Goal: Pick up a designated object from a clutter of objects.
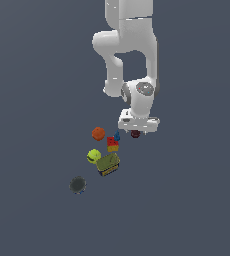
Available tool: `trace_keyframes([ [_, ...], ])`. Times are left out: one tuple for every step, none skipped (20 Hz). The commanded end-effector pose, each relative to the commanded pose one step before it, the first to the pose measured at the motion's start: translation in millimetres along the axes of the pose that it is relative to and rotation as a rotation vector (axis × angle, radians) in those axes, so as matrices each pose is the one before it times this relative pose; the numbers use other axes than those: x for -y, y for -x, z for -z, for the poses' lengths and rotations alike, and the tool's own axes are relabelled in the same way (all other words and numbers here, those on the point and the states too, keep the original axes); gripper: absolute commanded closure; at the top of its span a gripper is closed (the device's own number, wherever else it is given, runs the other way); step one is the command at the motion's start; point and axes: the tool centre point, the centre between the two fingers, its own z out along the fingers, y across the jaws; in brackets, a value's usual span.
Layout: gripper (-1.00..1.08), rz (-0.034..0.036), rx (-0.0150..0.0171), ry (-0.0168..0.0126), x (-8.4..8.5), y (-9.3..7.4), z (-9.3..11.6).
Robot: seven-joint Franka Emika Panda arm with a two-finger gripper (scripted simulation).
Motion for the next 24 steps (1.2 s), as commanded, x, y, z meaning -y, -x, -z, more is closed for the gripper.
trace_keyframes([
  [1.08, -0.00054, -0.00068, -0.00025, -0.03, -0.45, 0.33],
  [1.08, 0.0, 0.0, 0.0, 0.0, 0.0, 0.0],
  [1.08, 0.0, 0.0, 0.0, 0.0, 0.0, 0.0],
  [1.08, 0.0, 0.0, 0.0, 0.0, 0.0, 0.0],
  [1.08, 0.0, 0.0, 0.0, 0.0, 0.0, 0.0],
  [1.08, 0.0, 0.0, 0.0, 0.0, 0.0, 0.0],
  [1.08, 0.0, 0.0, 0.0, 0.0, 0.0, 0.0],
  [1.08, 0.0, 0.0, 0.0, 0.0, 0.0, 0.0],
  [1.08, 0.0, 0.0, 0.0, 0.0, 0.0, 0.0],
  [1.08, 0.0, 0.0, 0.0, 0.0, 0.0, 0.0],
  [1.08, 0.00022, 0.00061, 0.00024, 0.01, 0.21, -0.24],
  [1.08, 0.0, 0.0, 0.0, -0.06, -0.05, 0.21],
  [1.08, 0.0, 0.0, 0.0, -0.17, -0.16, 0.63],
  [1.08, 0.0, 0.0, 0.0, -0.28, -0.27, 1.06],
  [1.08, 0.0, 0.0, 0.0, -0.4, -0.38, 1.48],
  [1.08, 0.0, 0.0, 0.0, -0.51, -0.49, 1.9],
  [1.08, 0.0, 0.0, 0.0, -0.62, -0.59, 2.33],
  [1.08, 0.0, 0.0, 0.0, -0.73, -0.7, 2.77],
  [1.08, 0.0, 0.0, 0.0, -0.84, -0.81, 3.21],
  [1.08, 0.0, 0.0, 0.0, -0.95, -0.93, 3.66],
  [1.08, 0.0, 0.0, 0.0, -1.06, -1.04, 4.11],
  [1.08, 0.0, 0.0, 0.0, -1.17, -1.15, 4.55],
  [1.08, 0.0, 0.0, 0.0, -1.27, -1.26, 4.98],
  [1.08, 0.0, 0.0, 0.0, -1.36, -1.36, 5.41],
])
